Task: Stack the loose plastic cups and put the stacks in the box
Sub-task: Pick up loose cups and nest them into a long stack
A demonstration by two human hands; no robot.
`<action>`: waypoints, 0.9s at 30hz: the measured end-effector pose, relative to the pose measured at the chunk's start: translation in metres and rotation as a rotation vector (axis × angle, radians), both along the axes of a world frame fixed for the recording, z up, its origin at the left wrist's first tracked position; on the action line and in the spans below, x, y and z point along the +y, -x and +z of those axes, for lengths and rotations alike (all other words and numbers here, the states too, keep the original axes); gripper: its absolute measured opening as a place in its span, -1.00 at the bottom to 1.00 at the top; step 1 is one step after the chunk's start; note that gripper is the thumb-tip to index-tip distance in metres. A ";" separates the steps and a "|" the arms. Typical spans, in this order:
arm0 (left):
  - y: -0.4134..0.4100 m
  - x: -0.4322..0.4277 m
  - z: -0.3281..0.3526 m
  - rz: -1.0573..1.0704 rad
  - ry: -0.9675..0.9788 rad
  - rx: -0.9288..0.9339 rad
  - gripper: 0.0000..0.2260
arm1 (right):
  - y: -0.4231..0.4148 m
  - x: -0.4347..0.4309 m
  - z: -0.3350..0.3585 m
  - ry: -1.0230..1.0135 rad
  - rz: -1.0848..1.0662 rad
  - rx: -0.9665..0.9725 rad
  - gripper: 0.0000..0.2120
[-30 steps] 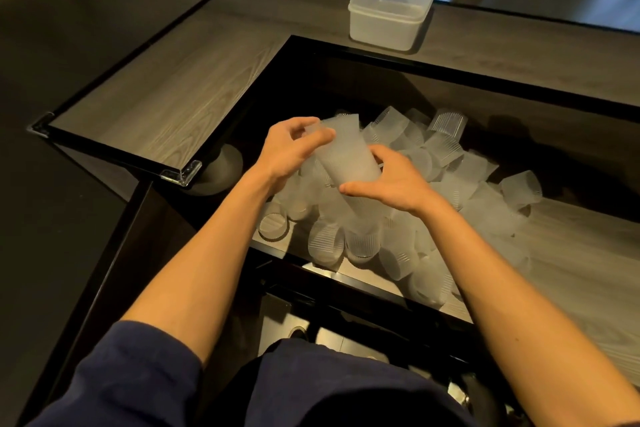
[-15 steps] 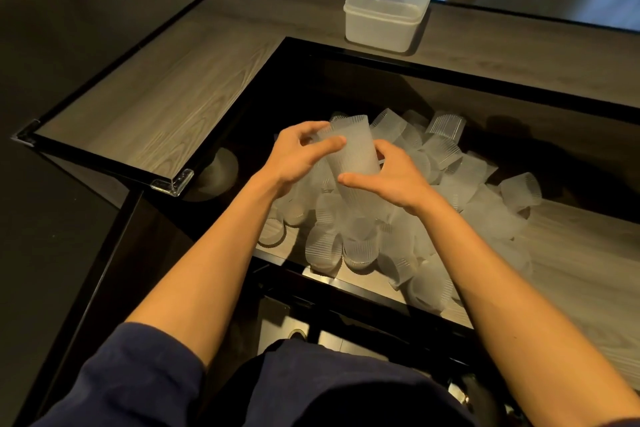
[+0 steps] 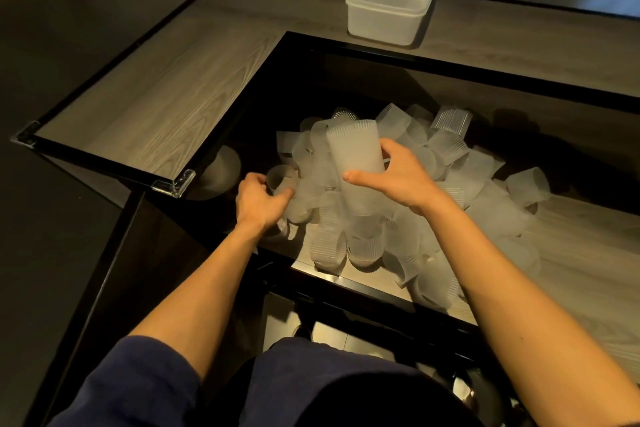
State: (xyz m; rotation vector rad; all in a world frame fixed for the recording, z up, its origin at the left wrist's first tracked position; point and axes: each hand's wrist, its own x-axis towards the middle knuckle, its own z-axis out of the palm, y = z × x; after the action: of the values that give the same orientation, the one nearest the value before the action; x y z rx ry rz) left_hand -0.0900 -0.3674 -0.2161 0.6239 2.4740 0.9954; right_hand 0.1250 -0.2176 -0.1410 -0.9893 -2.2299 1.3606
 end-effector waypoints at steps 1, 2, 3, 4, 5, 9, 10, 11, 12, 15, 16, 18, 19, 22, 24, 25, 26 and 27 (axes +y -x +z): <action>0.001 -0.005 -0.008 -0.009 0.094 -0.008 -0.24 | 0.001 -0.001 0.000 0.002 0.005 0.002 -0.37; 0.002 -0.010 -0.017 -0.020 0.171 -0.022 -0.12 | 0.001 -0.002 -0.001 0.002 0.009 0.005 -0.38; 0.001 -0.014 -0.024 -0.033 0.228 -0.033 -0.04 | 0.001 -0.003 -0.001 0.003 0.013 0.007 -0.38; 0.000 -0.017 -0.030 -0.041 0.267 -0.042 0.00 | 0.001 -0.003 -0.002 0.005 0.017 0.007 -0.38; -0.001 -0.018 -0.035 -0.043 0.289 -0.047 0.01 | 0.001 -0.004 -0.003 0.007 0.022 0.006 -0.37; -0.006 -0.022 -0.050 -0.036 0.307 -0.058 -0.05 | -0.001 -0.004 -0.003 0.020 0.029 0.000 -0.35; -0.006 -0.023 -0.052 -0.032 0.306 -0.060 -0.07 | -0.002 -0.004 -0.002 0.027 0.025 0.003 -0.36; -0.006 -0.023 -0.053 -0.031 0.310 -0.061 -0.09 | -0.002 -0.004 -0.001 0.033 0.021 0.007 -0.37; -0.006 -0.024 -0.053 -0.033 0.316 -0.058 -0.11 | -0.003 -0.004 -0.001 0.037 0.015 0.009 -0.38; -0.005 -0.026 -0.055 -0.017 0.314 -0.083 -0.19 | -0.005 -0.003 -0.001 0.041 0.002 0.009 -0.39; -0.004 -0.027 -0.055 -0.008 0.303 -0.098 -0.21 | -0.006 -0.002 -0.001 0.042 -0.003 0.009 -0.38; -0.002 -0.030 -0.055 -0.001 0.287 -0.113 -0.24 | -0.006 -0.001 -0.003 0.043 -0.006 0.008 -0.36; -0.002 -0.032 -0.053 0.000 0.280 -0.107 -0.25 | -0.006 -0.001 -0.004 0.045 -0.004 0.009 -0.36; -0.001 -0.039 -0.041 0.029 0.220 -0.071 -0.28 | -0.003 0.000 -0.004 0.050 0.003 0.021 -0.38; 0.000 -0.044 -0.030 0.053 0.133 -0.046 -0.32 | -0.001 0.001 -0.005 0.046 0.013 0.021 -0.36; -0.001 -0.045 -0.024 0.057 0.088 -0.025 -0.35 | 0.000 0.001 -0.004 0.046 0.022 0.018 -0.35; -0.001 -0.045 -0.019 0.057 0.043 0.002 -0.39 | 0.002 0.002 -0.004 0.042 0.031 0.013 -0.33; -0.002 -0.043 -0.013 0.066 -0.006 0.026 -0.44 | 0.002 0.003 -0.004 0.035 0.040 0.007 -0.32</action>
State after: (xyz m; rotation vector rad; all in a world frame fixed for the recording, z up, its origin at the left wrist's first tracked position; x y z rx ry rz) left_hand -0.0877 -0.4109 -0.2291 0.5634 2.5300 1.0260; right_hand 0.1225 -0.2144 -0.1449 -0.9546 -2.2401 1.4224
